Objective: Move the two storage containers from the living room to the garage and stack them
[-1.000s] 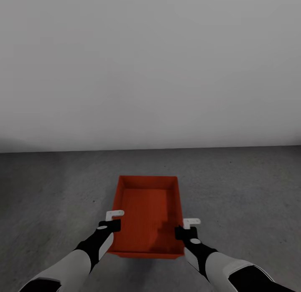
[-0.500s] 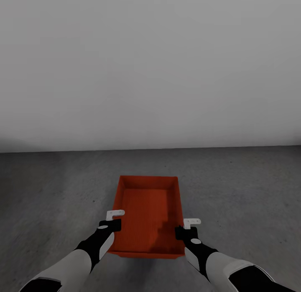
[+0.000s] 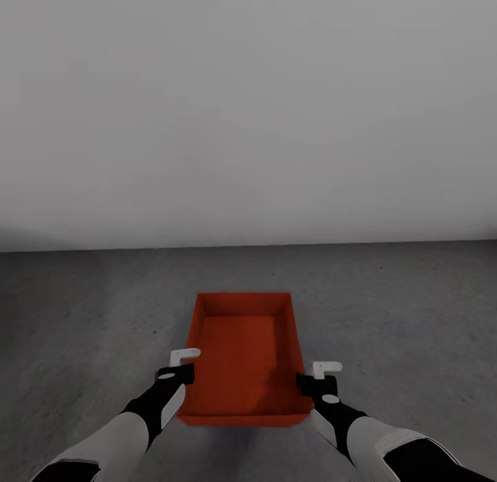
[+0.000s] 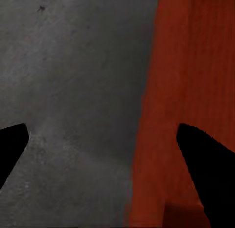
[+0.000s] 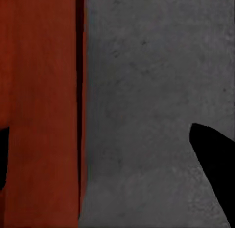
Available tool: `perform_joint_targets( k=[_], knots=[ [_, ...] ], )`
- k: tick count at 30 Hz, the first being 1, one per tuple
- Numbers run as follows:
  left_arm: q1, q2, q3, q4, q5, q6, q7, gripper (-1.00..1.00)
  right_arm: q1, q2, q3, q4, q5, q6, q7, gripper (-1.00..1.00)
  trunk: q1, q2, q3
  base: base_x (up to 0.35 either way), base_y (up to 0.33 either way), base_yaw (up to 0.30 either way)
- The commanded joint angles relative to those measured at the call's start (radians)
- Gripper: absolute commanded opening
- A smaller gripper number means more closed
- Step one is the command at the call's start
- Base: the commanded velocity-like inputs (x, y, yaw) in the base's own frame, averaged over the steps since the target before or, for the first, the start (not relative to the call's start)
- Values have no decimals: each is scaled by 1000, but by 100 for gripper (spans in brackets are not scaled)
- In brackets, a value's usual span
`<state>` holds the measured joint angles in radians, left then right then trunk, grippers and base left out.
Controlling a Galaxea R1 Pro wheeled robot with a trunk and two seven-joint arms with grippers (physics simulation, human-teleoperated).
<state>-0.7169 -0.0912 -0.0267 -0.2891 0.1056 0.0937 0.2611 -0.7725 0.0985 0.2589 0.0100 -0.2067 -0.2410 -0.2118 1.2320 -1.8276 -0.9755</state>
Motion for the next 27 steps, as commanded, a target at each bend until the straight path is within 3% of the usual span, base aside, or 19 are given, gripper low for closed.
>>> perform_joint_targets(
  k=[1,27],
  knots=[
    [0,1,0,-1,1,6,7,100,-1,-27,-8,3,-24,-7,-7,100,0,0,-1,0,0,0],
    [0,-15,1,-4,2,-5,9,100,-1,-29,-8,4,-22,-9,5,100,0,0,-1,0,0,0]
  ],
)
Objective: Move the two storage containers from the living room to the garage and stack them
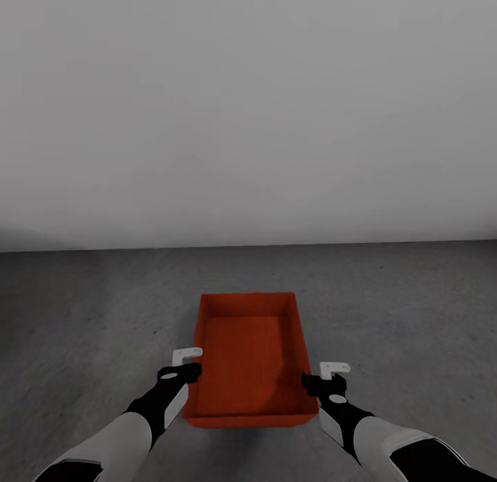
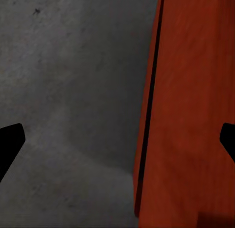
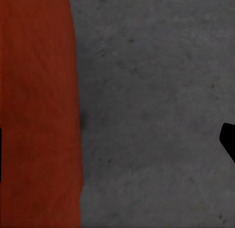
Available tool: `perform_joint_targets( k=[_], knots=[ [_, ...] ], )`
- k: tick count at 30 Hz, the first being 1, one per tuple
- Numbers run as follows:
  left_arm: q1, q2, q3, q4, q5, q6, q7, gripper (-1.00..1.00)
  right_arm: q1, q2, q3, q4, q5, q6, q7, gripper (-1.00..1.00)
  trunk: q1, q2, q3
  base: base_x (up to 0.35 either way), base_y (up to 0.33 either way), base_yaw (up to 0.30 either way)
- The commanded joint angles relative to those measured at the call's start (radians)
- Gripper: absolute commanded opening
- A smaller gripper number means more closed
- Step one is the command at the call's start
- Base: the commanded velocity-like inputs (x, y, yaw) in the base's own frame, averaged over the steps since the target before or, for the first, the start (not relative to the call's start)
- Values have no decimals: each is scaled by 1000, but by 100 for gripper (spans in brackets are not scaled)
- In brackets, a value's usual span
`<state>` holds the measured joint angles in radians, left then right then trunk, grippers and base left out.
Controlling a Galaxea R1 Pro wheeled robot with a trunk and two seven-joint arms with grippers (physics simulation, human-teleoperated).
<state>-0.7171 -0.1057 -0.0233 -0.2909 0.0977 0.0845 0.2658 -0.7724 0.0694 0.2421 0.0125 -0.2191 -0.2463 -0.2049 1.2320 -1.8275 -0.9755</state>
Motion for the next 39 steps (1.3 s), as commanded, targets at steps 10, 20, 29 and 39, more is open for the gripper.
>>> perform_joint_targets(
  k=[10,20,29,39],
  knots=[
    [0,-2,-3,-2,10,3,3,100,-1,1,9,1,-9,-4,-2,100,-27,49,21,0,0,0],
    [0,-2,-3,-3,10,3,3,100,-1,1,9,1,-9,-4,-4,100,-65,119,53,0,0,0],
    [0,-2,-3,-3,10,3,4,100,-1,1,10,1,-8,-2,-2,100,-100,182,81,0,0,0],
    [0,0,-3,-4,10,3,4,100,-1,1,10,1,-6,-2,-2,100,-138,252,112,0,0,0]
  ],
)
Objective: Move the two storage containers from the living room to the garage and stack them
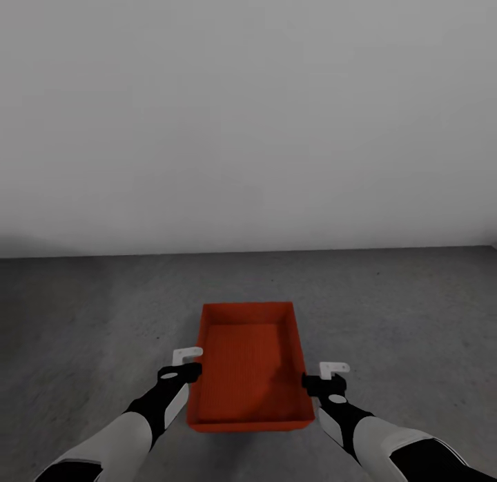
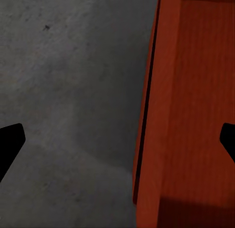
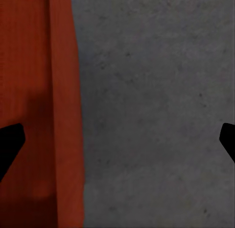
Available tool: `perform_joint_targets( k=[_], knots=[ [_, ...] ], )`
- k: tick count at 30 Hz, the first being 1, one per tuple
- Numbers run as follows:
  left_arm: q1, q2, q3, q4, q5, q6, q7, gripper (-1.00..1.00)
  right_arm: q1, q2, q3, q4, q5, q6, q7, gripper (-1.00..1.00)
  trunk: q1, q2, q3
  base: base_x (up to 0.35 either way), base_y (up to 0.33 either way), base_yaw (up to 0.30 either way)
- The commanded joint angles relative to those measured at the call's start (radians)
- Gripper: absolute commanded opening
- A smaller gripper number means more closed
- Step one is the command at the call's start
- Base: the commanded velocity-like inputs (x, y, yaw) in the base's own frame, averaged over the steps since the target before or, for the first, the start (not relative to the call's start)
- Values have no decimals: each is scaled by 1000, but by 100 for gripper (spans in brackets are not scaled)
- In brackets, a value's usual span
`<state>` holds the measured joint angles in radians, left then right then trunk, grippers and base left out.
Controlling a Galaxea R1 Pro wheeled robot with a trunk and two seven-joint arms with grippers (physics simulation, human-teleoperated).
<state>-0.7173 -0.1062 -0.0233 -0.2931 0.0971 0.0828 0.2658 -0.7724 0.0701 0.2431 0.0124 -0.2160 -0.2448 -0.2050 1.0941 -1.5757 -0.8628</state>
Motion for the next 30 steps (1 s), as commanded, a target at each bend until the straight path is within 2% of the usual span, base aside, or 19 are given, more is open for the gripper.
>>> perform_joint_targets(
  k=[1,24,25,27,28,30],
  knots=[
    [0,0,-3,-3,10,5,4,100,-1,0,8,1,-9,-4,-2,100,-4,7,3,0,0,0],
    [0,0,-2,-7,11,5,4,100,-1,1,8,5,-10,-5,1,100,-92,168,75,0,0,0],
    [0,1,-2,-6,10,5,4,100,0,0,9,11,-8,-5,14,100,-96,175,78,0,0,0],
    [0,2,-2,-5,11,5,4,100,0,-8,12,16,-7,-5,102,100,-104,189,84,0,0,0],
    [0,2,-2,-5,11,5,4,100,0,-12,12,17,-7,-5,122,100,-108,196,87,0,0,0],
    [0,2,-3,-5,11,5,4,100,-1,-34,13,18,-8,-5,191,100,-115,210,93,0,0,0]
  ],
)
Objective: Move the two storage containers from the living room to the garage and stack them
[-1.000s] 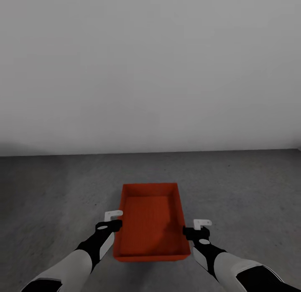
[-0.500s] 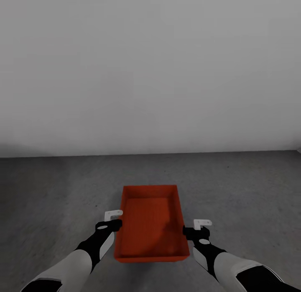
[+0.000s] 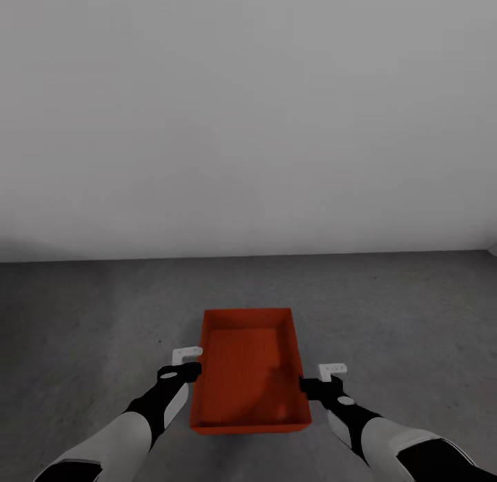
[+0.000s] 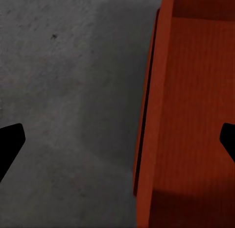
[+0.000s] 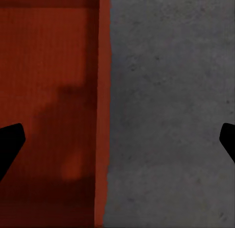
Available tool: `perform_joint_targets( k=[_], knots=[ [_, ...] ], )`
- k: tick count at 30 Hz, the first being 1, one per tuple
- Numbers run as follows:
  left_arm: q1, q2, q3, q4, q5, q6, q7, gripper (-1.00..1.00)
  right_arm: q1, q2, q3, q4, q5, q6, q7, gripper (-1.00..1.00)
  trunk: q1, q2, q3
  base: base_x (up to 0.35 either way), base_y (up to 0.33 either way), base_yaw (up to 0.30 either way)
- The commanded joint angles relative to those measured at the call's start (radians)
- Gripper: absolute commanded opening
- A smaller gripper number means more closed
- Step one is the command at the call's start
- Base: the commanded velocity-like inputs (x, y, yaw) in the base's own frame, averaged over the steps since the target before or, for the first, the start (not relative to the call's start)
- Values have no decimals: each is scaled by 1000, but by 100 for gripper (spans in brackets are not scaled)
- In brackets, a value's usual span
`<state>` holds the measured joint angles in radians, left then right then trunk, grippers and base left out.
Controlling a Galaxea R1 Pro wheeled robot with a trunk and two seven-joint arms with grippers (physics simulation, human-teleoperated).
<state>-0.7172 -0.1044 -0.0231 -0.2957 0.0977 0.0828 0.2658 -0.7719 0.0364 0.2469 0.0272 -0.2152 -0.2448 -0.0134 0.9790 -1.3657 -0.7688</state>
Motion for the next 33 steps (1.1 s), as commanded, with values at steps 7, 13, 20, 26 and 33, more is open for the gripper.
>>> perform_joint_targets(
  k=[7,13,20,26,33],
  knots=[
    [1,-1,-3,-2,11,5,4,100,-1,-35,9,3,-12,-5,52,100,-27,49,21,0,0,0],
    [0,0,-2,-4,11,4,4,100,-1,-34,9,4,-17,-9,52,100,-50,91,40,0,0,0],
    [0,0,-2,-5,11,4,4,100,-1,-30,9,4,-16,-8,50,100,-77,140,62,0,0,0],
    [0,-1,-1,-5,11,3,4,100,-1,-28,9,4,-16,-4,49,100,-100,182,81,0,0,0],
    [0,-1,-1,-5,11,3,4,100,-1,-32,8,4,-16,-4,49,100,-127,231,103,0,0,0]
  ],
)
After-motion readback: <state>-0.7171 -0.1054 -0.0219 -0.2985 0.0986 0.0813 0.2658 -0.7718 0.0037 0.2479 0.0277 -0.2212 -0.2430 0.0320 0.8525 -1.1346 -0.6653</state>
